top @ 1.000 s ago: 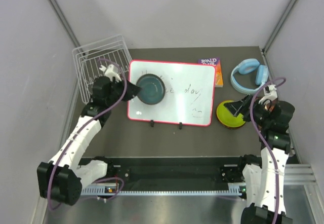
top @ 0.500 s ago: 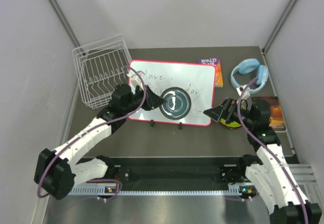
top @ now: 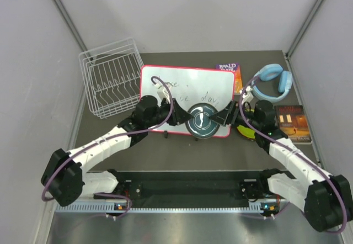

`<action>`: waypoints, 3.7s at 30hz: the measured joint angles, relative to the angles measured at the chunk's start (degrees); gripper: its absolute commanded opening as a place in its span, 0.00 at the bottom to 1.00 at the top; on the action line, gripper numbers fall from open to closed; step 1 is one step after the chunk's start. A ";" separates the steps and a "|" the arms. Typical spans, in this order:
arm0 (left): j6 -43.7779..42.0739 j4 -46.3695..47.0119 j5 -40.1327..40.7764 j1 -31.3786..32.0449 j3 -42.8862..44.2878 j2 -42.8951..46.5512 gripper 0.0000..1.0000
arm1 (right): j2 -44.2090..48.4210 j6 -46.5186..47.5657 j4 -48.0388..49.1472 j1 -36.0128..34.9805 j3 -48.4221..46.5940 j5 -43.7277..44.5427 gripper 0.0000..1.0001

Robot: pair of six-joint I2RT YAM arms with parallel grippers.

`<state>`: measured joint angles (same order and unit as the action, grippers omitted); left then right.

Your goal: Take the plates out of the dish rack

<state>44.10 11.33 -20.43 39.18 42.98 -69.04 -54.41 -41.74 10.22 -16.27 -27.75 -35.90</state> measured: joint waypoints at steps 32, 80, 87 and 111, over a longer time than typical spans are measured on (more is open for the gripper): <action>-18.88 -15.67 33.92 0.92 2.93 14.03 0.99 | 13.29 13.90 -31.76 44.52 -6.36 8.94 0.00; -21.57 -19.43 48.17 0.92 -1.75 14.08 0.99 | 1.64 17.29 -29.49 40.76 -1.01 17.73 0.82; -21.55 -19.89 47.69 0.92 -0.94 12.52 0.99 | 11.52 18.82 -32.92 40.52 -7.67 23.04 0.84; -23.17 -24.87 55.34 -3.32 1.40 11.91 0.99 | 13.53 21.55 -28.68 4.02 -6.99 43.43 0.93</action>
<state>20.93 -13.54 34.92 35.86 44.38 -57.12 -40.88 -20.18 -18.46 -12.25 -34.74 7.53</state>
